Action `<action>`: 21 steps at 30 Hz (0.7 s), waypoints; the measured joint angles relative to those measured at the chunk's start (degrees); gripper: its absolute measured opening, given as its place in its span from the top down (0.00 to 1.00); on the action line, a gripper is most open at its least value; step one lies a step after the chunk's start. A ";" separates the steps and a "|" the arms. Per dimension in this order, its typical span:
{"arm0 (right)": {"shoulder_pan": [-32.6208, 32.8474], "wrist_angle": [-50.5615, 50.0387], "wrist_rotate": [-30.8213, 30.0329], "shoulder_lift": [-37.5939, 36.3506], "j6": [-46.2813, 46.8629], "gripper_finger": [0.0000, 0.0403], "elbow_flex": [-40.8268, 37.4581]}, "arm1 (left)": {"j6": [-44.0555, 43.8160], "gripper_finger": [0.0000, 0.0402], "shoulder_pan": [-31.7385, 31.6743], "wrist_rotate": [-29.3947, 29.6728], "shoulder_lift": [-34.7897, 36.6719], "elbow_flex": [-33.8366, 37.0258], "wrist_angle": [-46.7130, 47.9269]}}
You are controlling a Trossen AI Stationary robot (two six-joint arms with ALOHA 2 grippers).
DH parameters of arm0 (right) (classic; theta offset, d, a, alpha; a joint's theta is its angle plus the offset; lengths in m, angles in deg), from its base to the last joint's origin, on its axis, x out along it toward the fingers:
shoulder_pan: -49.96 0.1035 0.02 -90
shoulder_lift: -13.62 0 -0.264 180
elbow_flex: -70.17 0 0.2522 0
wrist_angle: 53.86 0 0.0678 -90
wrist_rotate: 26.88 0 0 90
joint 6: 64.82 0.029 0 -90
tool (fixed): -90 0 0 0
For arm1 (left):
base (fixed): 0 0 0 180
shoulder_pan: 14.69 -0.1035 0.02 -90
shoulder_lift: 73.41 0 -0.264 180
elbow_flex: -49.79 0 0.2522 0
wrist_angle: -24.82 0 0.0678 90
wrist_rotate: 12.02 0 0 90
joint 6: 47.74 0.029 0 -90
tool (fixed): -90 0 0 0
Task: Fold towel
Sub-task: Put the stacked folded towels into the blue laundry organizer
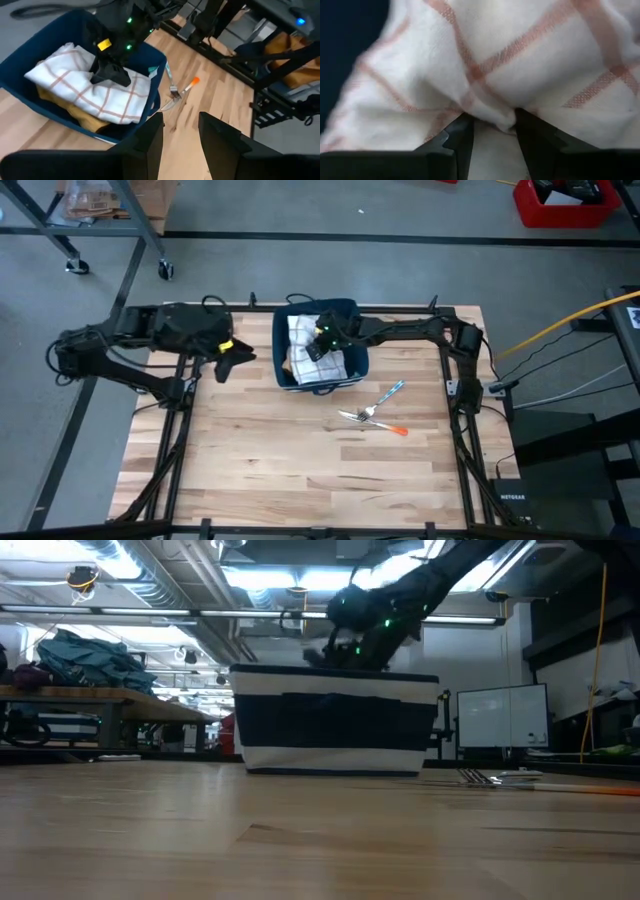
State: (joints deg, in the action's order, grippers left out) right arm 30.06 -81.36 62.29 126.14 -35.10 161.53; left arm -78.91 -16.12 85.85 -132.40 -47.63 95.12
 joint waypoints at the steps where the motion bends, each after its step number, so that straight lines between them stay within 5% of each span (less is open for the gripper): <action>1: 0.02 0.32 -0.03 -0.92 0.00 0.64 -0.06 | -0.27 0.71 0.33 0.07 0.47 -0.02 0.00; 12: 0.04 9.92 -6.19 -8.82 0.00 0.64 0.07 | -0.58 0.71 6.94 0.67 3.85 0.00 0.52; 21: 0.04 16.47 -5.60 0.27 2.36 0.64 0.07 | 0.03 0.71 10.07 3.43 4.09 0.00 0.50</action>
State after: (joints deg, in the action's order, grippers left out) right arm 30.10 -64.90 56.69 126.41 -32.74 161.60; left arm -78.88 -6.05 89.27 -128.31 -47.62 95.62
